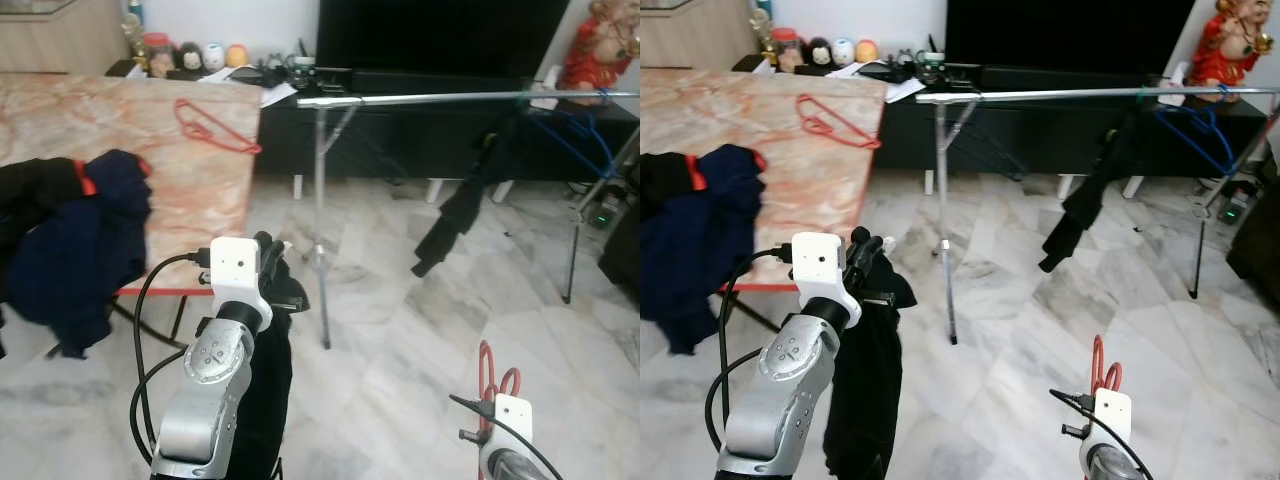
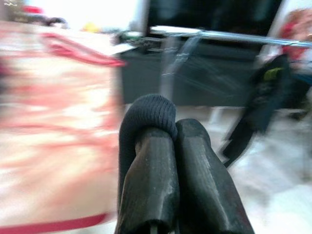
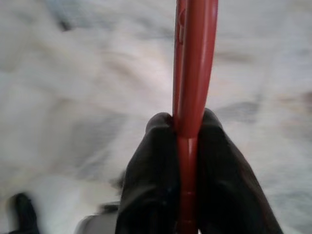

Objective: Hang hanger

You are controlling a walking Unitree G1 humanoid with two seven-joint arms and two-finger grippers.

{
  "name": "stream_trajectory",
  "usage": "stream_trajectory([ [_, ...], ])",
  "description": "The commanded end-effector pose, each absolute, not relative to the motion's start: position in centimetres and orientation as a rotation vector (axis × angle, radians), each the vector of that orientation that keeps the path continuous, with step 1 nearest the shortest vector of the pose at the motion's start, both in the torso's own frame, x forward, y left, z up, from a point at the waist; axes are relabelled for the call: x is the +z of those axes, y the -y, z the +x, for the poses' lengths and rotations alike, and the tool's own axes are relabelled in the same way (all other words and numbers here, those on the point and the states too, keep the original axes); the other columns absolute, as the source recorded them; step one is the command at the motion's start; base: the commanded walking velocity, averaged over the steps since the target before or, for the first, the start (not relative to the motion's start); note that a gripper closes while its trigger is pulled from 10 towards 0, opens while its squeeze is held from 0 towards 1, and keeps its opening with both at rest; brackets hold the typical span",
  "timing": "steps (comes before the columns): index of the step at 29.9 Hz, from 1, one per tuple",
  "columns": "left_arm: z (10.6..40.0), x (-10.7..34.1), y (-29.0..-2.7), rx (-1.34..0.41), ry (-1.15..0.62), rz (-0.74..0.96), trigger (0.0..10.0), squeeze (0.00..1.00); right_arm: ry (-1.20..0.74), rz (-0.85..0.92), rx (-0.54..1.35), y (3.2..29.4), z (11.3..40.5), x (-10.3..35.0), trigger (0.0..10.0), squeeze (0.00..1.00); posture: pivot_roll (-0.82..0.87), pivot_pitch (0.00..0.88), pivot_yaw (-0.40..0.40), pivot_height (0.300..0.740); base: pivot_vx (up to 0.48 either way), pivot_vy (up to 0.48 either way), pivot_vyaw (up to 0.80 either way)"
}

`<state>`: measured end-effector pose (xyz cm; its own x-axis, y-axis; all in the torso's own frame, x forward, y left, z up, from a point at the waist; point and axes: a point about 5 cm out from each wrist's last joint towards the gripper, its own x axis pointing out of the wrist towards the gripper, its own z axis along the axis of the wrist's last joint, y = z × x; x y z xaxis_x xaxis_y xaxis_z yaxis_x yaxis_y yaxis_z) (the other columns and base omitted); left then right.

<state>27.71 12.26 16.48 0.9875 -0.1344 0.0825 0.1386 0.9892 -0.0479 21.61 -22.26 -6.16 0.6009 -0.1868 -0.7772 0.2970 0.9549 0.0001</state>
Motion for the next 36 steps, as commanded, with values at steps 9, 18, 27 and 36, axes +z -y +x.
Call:
stream_trajectory([
  [9,27.8,17.7,-11.4,-0.166,0.131,-0.082,10.0,0.0,-0.868,0.124,-0.276,22.0,23.0,-5.4,10.0,0.0,0.14,0.0,-0.095,0.74,0.0,0.407,0.0],
  [18,27.8,17.9,-12.3,-0.133,0.139,-0.068,10.0,0.0,-0.862,0.114,-0.295,22.5,23.0,-5.2,10.0,0.0,0.15,0.0,-0.104,0.74,0.0,0.409,0.0],
  [27,27.8,18.0,-12.8,-0.126,0.138,-0.039,10.0,0.0,-0.856,0.115,-0.298,22.5,23.4,-5.0,10.0,0.0,0.15,0.0,-0.102,0.74,0.0,0.358,0.0],
  [36,27.8,18.2,-12.4,-0.136,0.157,-0.027,10.0,0.0,-0.855,0.117,-0.301,22.7,23.4,-5.0,10.0,0.0,0.15,0.0,-0.107,0.74,0.0,0.0,0.0],
])
